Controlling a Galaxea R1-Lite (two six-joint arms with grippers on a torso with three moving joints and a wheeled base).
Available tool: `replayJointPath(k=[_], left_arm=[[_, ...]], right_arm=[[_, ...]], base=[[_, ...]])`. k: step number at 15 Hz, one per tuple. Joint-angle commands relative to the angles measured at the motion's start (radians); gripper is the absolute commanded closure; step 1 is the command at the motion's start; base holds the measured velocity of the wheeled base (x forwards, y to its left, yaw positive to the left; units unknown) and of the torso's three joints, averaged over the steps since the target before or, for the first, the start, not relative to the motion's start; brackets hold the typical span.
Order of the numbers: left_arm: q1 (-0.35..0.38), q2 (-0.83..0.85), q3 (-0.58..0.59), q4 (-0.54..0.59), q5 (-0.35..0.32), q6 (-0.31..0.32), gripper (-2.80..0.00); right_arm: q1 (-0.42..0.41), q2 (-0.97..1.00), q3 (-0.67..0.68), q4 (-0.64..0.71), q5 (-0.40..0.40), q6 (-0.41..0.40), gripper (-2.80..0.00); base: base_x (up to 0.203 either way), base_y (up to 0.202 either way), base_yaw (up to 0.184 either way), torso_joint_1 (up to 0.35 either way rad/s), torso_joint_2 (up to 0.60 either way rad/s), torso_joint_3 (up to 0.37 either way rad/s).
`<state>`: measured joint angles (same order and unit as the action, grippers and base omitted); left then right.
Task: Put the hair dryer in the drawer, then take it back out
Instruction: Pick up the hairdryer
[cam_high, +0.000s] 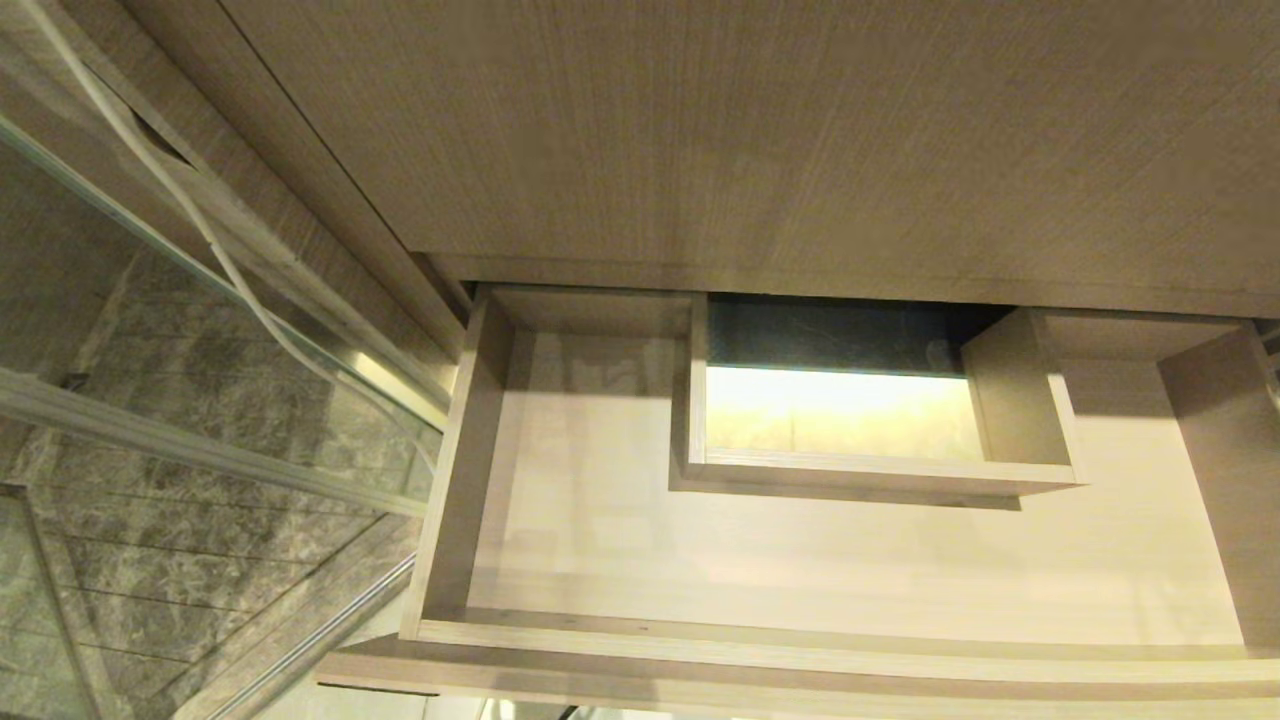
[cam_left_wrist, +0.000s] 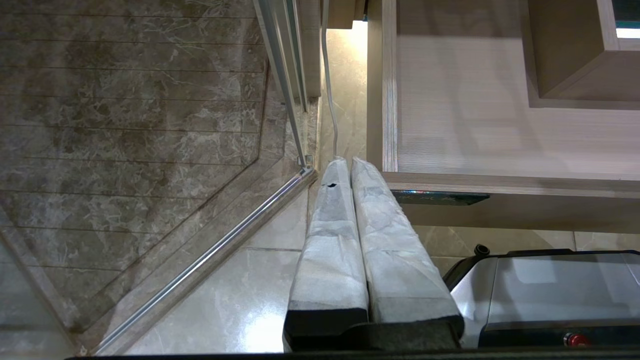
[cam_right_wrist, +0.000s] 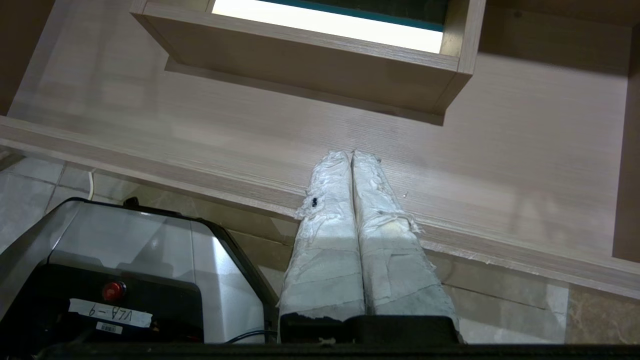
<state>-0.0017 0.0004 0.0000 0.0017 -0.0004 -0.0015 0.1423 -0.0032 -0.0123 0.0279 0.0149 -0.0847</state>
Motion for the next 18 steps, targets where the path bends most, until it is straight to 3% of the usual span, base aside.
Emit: replayJointPath(k=[1, 18], left_arm=[[0.000, 0.000, 0.002, 0.000, 0.000, 0.000, 0.00], [0.000, 0.000, 0.002, 0.000, 0.000, 0.000, 0.00]], right_arm=[[0.000, -0.037, 0.000, 0.001, 0.000, -0.001, 0.00], [0.002, -0.037, 0.003, -0.020, 0.013, -0.026, 0.00]], base=[[0.000, 0.000, 0.000, 0.000, 0.00, 0.000], [0.000, 0.000, 0.000, 0.000, 0.00, 0.000]])
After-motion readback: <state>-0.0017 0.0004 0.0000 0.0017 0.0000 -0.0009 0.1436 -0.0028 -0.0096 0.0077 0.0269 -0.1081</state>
